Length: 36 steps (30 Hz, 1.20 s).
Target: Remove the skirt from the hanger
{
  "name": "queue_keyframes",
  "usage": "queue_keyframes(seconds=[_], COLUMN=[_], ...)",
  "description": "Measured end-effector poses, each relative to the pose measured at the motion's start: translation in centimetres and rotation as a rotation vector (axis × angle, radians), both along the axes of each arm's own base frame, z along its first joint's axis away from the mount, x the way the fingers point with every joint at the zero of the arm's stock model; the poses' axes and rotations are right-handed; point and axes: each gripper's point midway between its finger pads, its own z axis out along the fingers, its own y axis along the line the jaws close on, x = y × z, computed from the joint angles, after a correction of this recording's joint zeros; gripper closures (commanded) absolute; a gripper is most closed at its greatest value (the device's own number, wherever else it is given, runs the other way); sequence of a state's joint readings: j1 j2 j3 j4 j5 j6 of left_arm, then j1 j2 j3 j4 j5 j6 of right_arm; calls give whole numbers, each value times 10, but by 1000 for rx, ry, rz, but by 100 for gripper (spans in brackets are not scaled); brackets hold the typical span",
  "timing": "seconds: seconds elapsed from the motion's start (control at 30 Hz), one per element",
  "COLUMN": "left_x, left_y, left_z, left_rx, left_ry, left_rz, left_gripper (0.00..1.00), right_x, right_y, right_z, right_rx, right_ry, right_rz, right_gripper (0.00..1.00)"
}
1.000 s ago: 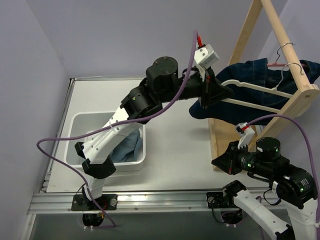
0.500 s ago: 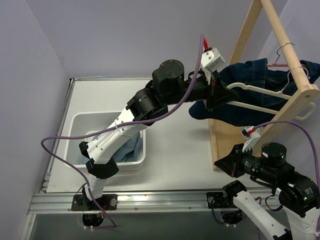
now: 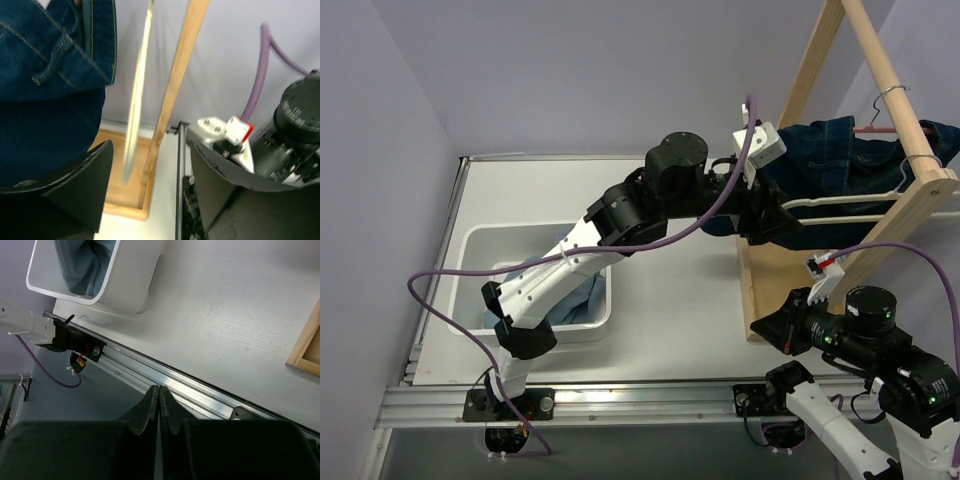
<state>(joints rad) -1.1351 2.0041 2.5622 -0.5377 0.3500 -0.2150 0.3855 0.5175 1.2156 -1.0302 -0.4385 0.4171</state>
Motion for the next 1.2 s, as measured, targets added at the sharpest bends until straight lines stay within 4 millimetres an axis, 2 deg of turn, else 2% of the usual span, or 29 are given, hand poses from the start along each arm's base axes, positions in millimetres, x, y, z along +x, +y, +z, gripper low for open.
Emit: queue_keyframes(seconds=[0.03,0.13,0.27,0.33,0.47,0.53,0.57,0.6,0.63,0.7,0.87,0.97,1.03,1.13,1.2], left_x=[1,2,18,35,79,93,96,99,103,112,153,178,192,202,203], left_y=[1,9,41,68,123,135,135,131,126,110,66,48,39,33,32], left_z=[-5,-19,-17,-7,25,41,47,50,54,51,5,-23,-36,-40,-29], left_rx=[15,68,108,103,50,19,6,-1,-11,-21,6,18,5,-43,-100], left_ry=[-6,-41,-130,-168,-260,-313,-341,-357,-377,-390,-356,-309,-273,-225,-219], left_rz=[1,-11,28,81,236,284,292,292,291,281,232,215,210,192,177], left_gripper=[23,21,18,17,15,14,14,5,3,3,3,3,3,3,3], right_x=[0,-1,-2,-4,-5,-6,-6,-6,-6,-5,-1,3,5,7,10], right_y=[0,-1,-3,-3,-4,-4,-4,-5,-5,-4,-2,-1,-1,0,1], right_z=[1,2,1,0,2,4,5,6,7,9,10,10,10,10,10], right_rx=[1,1,-3,-5,-1,3,4,5,7,8,5,1,-2,-4,-6], right_ry=[-2,-4,6,12,12,10,11,12,14,19,42,56,62,73,79], right_rz=[-1,-3,-14,-15,-17,-23,-27,-28,-30,-34,-39,-40,-42,-45,-48], right_gripper=[100,100,100,100,100,100,100,100,100,100,100,100,100,100,100])
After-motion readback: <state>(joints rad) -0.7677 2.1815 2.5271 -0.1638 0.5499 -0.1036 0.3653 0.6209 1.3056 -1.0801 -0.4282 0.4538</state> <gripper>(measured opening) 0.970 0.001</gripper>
